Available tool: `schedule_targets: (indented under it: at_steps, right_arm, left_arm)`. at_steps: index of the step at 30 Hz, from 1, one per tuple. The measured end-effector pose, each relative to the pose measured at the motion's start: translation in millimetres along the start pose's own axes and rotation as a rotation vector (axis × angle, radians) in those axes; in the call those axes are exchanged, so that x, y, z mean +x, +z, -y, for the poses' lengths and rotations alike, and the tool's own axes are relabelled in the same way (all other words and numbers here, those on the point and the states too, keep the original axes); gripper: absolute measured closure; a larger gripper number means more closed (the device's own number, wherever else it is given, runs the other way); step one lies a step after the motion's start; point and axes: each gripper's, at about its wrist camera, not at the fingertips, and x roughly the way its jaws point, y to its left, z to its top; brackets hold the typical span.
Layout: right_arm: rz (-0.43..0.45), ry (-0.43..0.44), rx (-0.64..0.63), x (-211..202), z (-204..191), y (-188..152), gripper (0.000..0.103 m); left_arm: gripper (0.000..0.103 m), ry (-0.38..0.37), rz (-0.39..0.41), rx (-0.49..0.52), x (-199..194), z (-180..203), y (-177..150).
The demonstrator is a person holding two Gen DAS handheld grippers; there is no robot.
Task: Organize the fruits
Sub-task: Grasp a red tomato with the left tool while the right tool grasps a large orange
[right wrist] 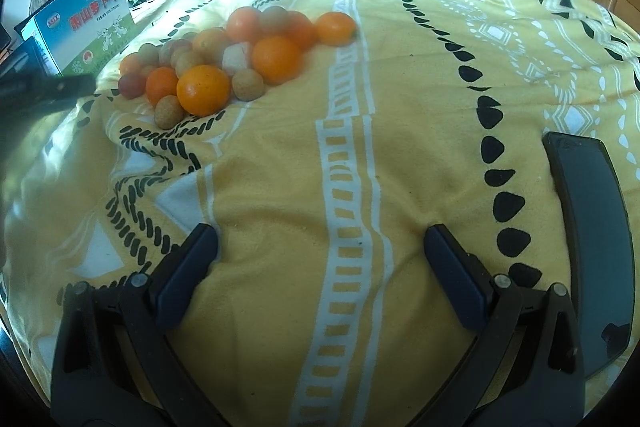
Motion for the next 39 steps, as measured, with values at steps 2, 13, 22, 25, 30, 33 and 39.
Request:
schedule_targets:
  at_steps: [2,13,22,25,30,33,39]
  right_arm:
    - [-0.001,-0.002,-0.001,0.0,-0.5,0.0,0.0]
    - [0.018,0.023,0.028,-9.2,5.4,1.0,0.003]
    - [0.104,0.209,0.033,-49.0,-13.6,29.4,0.036]
    - [0.03,0.318,0.118,-18.0,-22.9,50.9,0.036]
    - [-0.03,0.316,0.188,23.6,-35.3,71.7,0.045]
    - [-0.075,0.273,0.172,38.4,-45.5,74.7,0.05]
    - [-0.063,0.257,0.183,40.2,-44.6,73.6,0.063]
  left_arm:
    - [0.047,0.02,-0.008,0.043,11.0,8.9,4.9]
    - [0.073,0.01,-0.03,0.008,36.5,4.6,6.5]
    - [0.073,-0.025,0.076,-0.028,-26.1,-5.7,-4.5]
    - [0.073,-0.04,0.088,-0.036,-40.3,-6.8,-11.2]
    - [0.073,-0.056,0.087,-0.047,-51.3,-11.1,-16.6]
    - [0.073,-0.058,0.085,-0.048,-51.8,-12.6,-17.2]
    - [0.073,-0.048,0.07,-0.048,-49.6,-16.3,-23.6]
